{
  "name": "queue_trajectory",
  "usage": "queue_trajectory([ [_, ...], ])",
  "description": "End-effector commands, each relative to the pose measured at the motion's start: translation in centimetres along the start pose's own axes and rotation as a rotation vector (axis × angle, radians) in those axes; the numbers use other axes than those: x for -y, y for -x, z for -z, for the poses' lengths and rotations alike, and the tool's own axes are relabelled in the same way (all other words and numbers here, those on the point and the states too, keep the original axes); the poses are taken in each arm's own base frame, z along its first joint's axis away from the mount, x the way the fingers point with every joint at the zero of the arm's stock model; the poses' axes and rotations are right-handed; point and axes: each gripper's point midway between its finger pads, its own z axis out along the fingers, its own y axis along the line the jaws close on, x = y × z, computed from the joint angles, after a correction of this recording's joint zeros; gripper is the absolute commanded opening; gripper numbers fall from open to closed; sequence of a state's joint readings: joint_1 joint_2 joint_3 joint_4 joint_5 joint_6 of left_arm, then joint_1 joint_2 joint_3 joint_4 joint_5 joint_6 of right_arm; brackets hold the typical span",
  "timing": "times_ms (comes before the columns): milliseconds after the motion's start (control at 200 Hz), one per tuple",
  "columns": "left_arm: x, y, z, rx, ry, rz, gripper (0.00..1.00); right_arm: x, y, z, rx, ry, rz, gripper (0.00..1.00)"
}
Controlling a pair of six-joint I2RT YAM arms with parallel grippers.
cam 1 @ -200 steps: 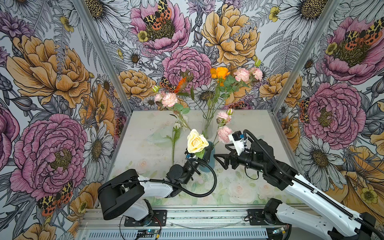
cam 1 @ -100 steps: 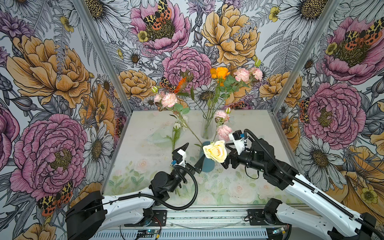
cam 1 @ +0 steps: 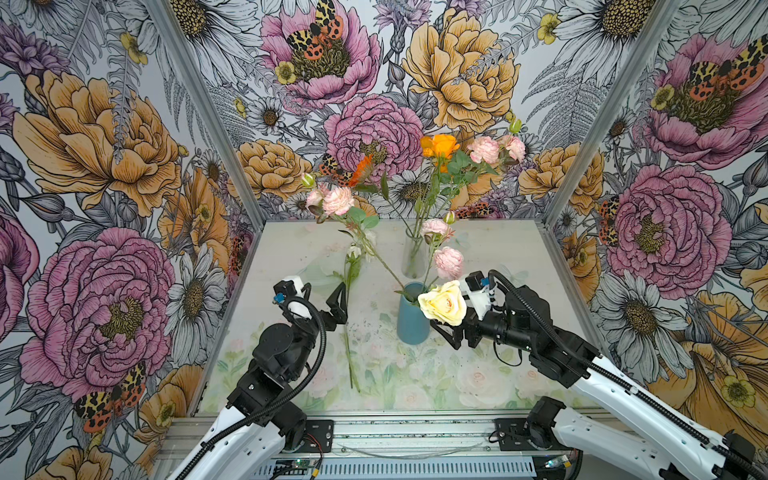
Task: Arrange the flowers into the vase
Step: 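Move the left gripper back to the white flower stems on the table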
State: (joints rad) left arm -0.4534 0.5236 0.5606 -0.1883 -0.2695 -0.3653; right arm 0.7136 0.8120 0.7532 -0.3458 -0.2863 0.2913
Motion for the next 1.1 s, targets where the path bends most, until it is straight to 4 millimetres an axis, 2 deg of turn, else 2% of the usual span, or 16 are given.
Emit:
queue_trajectory([
  [0,-2.5,-7.1,-1.0,-0.383,0.088,0.146,0.99,0.1,-1.8,-0.2,-0.036,0.014,-0.018,0.99],
  [180,-5.3,-11.2,-4.3,-0.560,0.247,0.177,0.99,0.2,-3.6,-0.5,-0.067,0.028,-0.044,0.99],
  [280,-6.6,-13.0,-5.8,-0.613,0.316,0.158,0.93,-0.2,-4.3,-0.2,-0.048,0.052,-0.056,0.99],
  [340,-7.3,-14.3,-6.6,-0.647,0.338,0.166,0.83,-0.4,-4.7,0.0,-0.029,0.067,-0.079,0.99],
  [435,-7.4,-16.2,-7.9,-0.690,0.302,0.235,0.55,-1.0,-4.9,0.1,0.004,0.104,-0.108,1.00],
  [490,-7.7,-17.2,-8.4,-0.709,0.298,0.250,0.50,-1.6,-4.9,-0.2,0.022,0.132,-0.127,0.99],
  [560,-7.9,-17.9,-8.8,-0.725,0.304,0.244,0.49,-2.1,-4.9,-0.7,0.046,0.153,-0.142,1.00],
  [635,-8.3,-18.7,-9.1,-0.746,0.316,0.240,0.49,-3.4,-5.2,-1.5,0.049,0.192,-0.135,0.99],
  [741,-8.5,-20.0,-9.4,-0.788,0.309,0.236,0.48,-4.0,-5.1,-2.4,0.064,0.214,-0.149,1.00],
  [916,-9.0,-21.5,-9.6,-0.813,0.319,0.232,0.43,-4.0,-5.1,-2.9,0.059,0.208,-0.146,0.99],
  [1096,-8.3,-22.3,-10.1,-0.824,0.281,0.246,0.34,-3.6,-5.1,-2.6,0.046,0.173,-0.118,0.99],
])
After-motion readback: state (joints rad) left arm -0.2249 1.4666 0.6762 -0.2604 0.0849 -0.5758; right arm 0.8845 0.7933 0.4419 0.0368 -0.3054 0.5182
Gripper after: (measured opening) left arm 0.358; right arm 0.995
